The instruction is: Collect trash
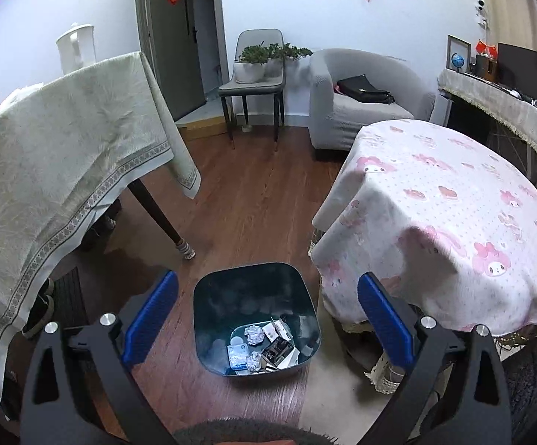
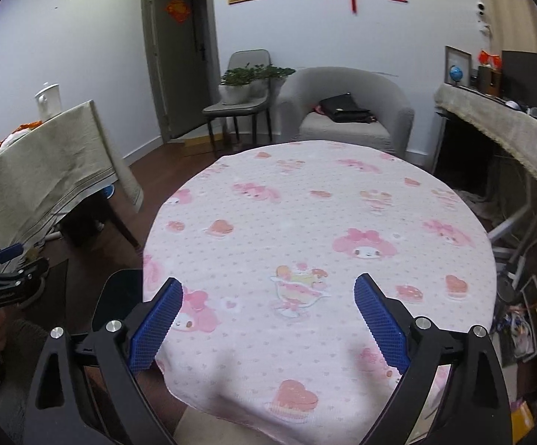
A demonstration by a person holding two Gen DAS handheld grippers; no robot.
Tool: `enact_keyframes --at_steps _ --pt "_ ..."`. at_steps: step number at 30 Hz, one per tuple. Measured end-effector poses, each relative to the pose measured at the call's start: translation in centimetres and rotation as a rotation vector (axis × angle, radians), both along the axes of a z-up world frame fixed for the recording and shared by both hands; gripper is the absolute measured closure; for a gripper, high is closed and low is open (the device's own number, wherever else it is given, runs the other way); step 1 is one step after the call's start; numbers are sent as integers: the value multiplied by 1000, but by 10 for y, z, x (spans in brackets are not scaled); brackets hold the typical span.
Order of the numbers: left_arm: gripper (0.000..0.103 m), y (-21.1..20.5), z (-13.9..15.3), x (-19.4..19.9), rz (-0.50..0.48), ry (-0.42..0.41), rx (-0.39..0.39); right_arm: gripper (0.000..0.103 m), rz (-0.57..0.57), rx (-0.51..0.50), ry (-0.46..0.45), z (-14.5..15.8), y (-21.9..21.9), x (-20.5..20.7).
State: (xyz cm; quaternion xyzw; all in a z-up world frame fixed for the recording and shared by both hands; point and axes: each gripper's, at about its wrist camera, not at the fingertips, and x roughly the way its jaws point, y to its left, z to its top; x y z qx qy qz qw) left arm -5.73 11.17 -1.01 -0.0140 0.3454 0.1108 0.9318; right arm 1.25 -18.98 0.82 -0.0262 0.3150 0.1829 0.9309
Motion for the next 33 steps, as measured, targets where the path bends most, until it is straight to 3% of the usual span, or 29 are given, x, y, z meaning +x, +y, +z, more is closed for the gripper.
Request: enact_keyframes --at_steps 16,33 --pt "4 7 -9 7 19 65 -53 6 -1 -25 19 -2 5 1" --pt "4 7 -9 7 22 68 -65 5 -1 -35 21 -4 7 2"
